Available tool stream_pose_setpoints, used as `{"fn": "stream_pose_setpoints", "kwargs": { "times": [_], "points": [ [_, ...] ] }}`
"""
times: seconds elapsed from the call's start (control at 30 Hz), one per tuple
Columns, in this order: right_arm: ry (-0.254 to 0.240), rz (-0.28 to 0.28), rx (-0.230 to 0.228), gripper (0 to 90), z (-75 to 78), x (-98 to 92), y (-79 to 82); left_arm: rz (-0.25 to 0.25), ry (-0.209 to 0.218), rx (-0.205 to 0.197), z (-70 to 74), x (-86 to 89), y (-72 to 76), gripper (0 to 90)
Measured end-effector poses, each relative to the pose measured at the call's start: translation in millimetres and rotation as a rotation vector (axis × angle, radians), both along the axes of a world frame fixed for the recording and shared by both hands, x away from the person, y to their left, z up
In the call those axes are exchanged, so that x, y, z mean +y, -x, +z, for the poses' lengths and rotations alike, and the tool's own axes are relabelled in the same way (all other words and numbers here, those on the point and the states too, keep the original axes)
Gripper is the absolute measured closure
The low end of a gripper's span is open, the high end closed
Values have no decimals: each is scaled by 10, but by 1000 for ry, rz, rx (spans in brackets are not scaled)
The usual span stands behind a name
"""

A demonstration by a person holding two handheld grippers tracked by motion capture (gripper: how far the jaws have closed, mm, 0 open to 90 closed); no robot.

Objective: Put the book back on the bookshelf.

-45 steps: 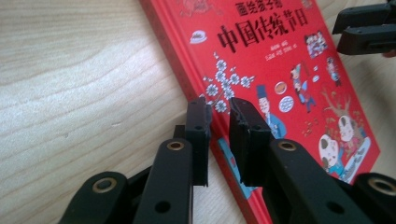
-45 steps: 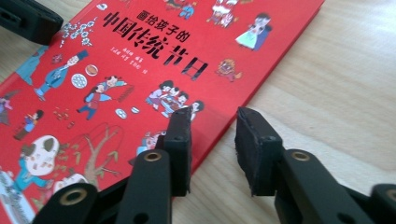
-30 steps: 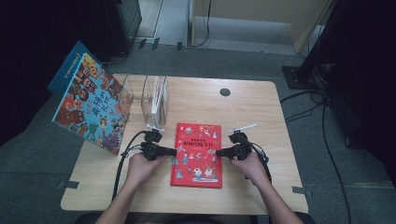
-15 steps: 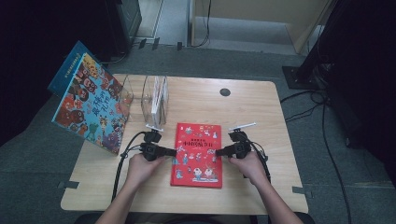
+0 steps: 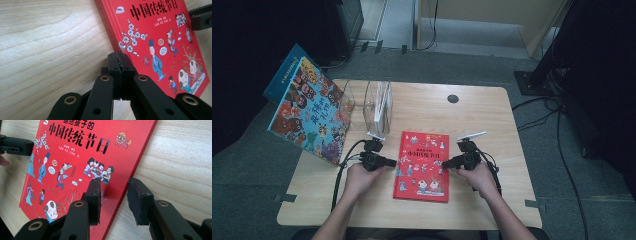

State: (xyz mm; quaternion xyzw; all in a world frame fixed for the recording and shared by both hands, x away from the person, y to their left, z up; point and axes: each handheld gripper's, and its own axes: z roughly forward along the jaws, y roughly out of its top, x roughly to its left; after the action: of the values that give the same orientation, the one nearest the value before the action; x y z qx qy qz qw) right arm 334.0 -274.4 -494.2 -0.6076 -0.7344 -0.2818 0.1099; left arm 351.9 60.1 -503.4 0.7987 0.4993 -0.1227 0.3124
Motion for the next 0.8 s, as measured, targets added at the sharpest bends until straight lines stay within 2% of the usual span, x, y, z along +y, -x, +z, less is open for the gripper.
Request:
{"fn": "stream_pose_setpoints", "kwargs": {
  "times": [0.1,0.2,0.27,0.37,0.53,0.57,0.7,0.8],
  "points": [
    [1,-14,3,668,1,0,-6,8,-6,-6,5,-33,28,900],
    [20,-41,-13,661,5,-11,-18,-12,21,18,-17,-65,57,900],
    [31,-57,-20,658,15,-33,-37,-10,21,5,-19,-99,72,900],
    [30,-62,3,662,18,-57,-42,4,45,17,-36,-99,57,900],
    [12,-76,57,672,31,-80,-76,6,21,-1,-20,-124,75,900],
    [23,-68,68,678,43,-83,-94,5,21,-3,-21,-122,75,900],
    [63,-35,55,677,101,-46,-105,7,25,-9,-24,-114,82,900],
    [23,-43,24,677,224,-62,-104,6,19,-14,-19,-116,91,900]
  ]
}}
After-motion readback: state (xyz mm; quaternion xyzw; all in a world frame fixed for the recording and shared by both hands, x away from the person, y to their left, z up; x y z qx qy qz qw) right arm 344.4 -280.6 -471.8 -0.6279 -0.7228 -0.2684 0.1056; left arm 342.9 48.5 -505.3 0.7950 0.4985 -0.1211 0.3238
